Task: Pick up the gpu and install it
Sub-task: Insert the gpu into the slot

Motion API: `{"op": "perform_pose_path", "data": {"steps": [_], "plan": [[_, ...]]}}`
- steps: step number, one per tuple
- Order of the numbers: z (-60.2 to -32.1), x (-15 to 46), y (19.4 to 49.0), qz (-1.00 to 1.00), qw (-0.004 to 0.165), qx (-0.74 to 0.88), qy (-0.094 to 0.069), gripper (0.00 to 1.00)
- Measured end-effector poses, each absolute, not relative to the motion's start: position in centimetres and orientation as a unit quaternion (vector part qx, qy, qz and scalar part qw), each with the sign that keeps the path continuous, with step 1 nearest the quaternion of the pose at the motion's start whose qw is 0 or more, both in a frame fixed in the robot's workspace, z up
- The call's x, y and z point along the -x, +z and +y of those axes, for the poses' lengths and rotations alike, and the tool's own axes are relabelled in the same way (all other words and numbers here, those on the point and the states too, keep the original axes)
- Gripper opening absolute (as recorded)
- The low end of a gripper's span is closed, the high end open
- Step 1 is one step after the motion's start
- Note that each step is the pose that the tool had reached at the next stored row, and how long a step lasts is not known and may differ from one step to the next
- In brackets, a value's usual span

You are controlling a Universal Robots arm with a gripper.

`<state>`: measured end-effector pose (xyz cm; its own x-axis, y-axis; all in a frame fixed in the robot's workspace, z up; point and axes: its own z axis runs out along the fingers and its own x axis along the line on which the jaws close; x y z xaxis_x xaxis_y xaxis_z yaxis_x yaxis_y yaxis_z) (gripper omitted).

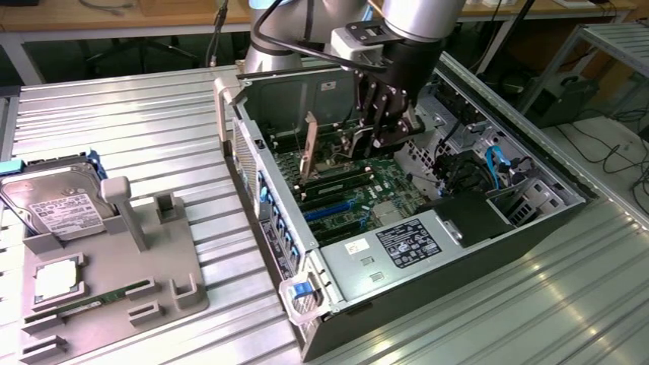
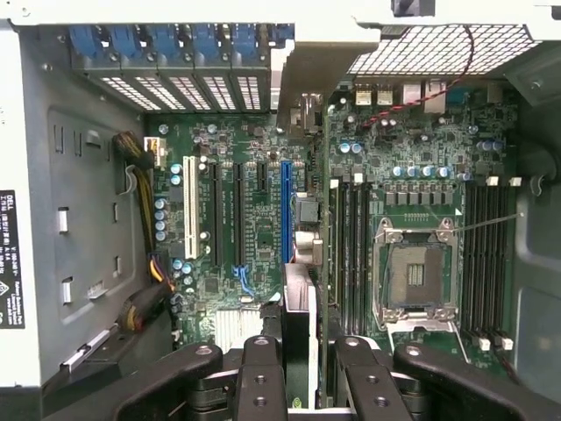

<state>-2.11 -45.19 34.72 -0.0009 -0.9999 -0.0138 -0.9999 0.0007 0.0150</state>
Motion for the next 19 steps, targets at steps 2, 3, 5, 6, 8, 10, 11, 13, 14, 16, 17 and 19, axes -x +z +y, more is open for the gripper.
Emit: {"op": "perform_pose_path", "data": {"steps": [2,3,5,6,8,10,11,13,14,16,17,19], "plan": [[-45.2,2.1,34.6,-0.707,0.0,-0.707,-0.01,0.27],[-45.2,2.1,34.5,-0.707,0.0,-0.707,-0.01,0.27],[-45.2,2.1,34.4,-0.707,0.0,-0.707,-0.01,0.27],[-45.2,2.1,34.3,-0.707,0.0,-0.707,-0.01,0.27],[-45.2,2.1,34.1,-0.707,0.0,-0.707,-0.01,0.27],[-45.2,2.1,33.9,-0.707,0.0,-0.707,-0.01,0.27],[-45.2,2.1,33.9,-0.707,0.0,-0.707,-0.01,0.27],[-45.2,2.1,33.7,-0.707,0.0,-0.707,-0.01,0.27],[-45.2,2.1,33.7,-0.707,0.0,-0.707,-0.01,0.27],[-45.2,2.1,33.5,-0.707,0.0,-0.707,-0.01,0.27],[-45.2,2.1,33.5,-0.707,0.0,-0.707,-0.01,0.27],[-45.2,2.1,33.3,-0.707,0.0,-0.707,-0.01,0.27]]}}
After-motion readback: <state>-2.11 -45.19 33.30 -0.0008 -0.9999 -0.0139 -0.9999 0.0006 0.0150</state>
